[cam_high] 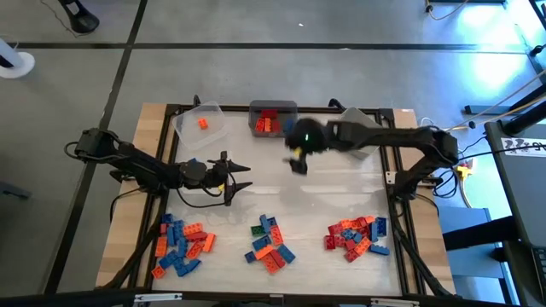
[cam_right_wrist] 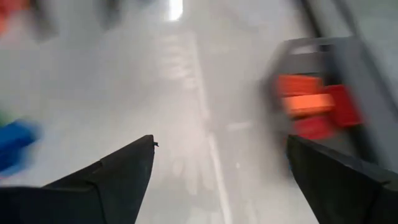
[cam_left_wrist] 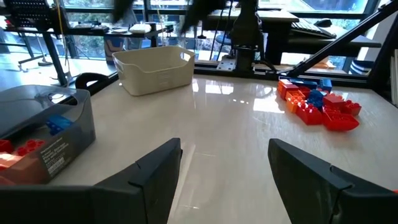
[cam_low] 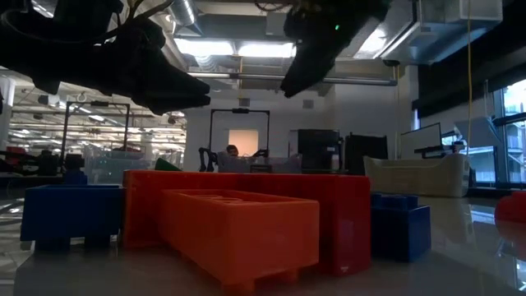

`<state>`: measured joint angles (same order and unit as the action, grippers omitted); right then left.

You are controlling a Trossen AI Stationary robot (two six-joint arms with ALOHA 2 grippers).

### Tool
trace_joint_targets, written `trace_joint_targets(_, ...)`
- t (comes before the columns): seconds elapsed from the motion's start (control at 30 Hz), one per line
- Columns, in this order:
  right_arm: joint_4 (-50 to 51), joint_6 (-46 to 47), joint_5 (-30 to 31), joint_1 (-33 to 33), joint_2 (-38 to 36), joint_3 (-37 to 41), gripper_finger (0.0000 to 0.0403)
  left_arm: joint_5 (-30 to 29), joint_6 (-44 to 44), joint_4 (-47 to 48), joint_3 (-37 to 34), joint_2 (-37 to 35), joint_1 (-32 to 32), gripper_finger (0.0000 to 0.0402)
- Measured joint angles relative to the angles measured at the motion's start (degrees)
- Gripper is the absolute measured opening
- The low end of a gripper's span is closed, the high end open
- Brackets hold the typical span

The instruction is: Sort blocks by size

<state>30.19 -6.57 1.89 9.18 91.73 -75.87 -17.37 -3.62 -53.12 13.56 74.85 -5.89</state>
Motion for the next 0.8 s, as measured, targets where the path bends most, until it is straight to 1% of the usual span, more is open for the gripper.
trace_joint_targets(0.1, 1.5, 0.8, 0.0, -5.8, 0.1, 0.3, 0.0358, 0.0, 0.0, 0.0, 0.0, 0.0, 0.0, 0.0229)
trace_joint_targets(0.23, -1.0, 3.7, 0.2, -12.8, 0.1, 2.6, 0.0357, 0.0, 0.0, 0.0, 0.0, 0.0, 0.0, 0.0229)
trace_joint_targets(0.33, -4.5, 6.8, 1.8, -17.2, 0.1, 4.6, 0.0357, 0.0, 0.0, 0.0, 0.0, 0.0, 0.0, 0.0229)
trace_joint_targets(0.5, -8.6, 10.0, 1.9, -23.4, 0.2, 9.1, 0.0357, 0.0, 0.0, 0.0, 0.0, 0.0, 0.0, 0.0229)
trace_joint_targets(0.63, -11.2, 11.9, 0.5, -27.8, 0.2, 11.7, 0.0357, 0.0, -0.3, 0.0, 0.0, 0.0, 0.0, 0.0229)
trace_joint_targets(0.73, -13.7, 13.4, 2.0, -30.4, 1.4, 12.8, 0.0357, 0.0, -0.4, 0.0, 0.0, 0.0, 0.0, 0.0229)
trace_joint_targets(0.8, -14.7, 13.7, 4.3, -31.7, 3.0, 13.0, 0.0357, 0.0, -0.4, 0.0, 0.0, 0.0, 0.0, 0.0229)
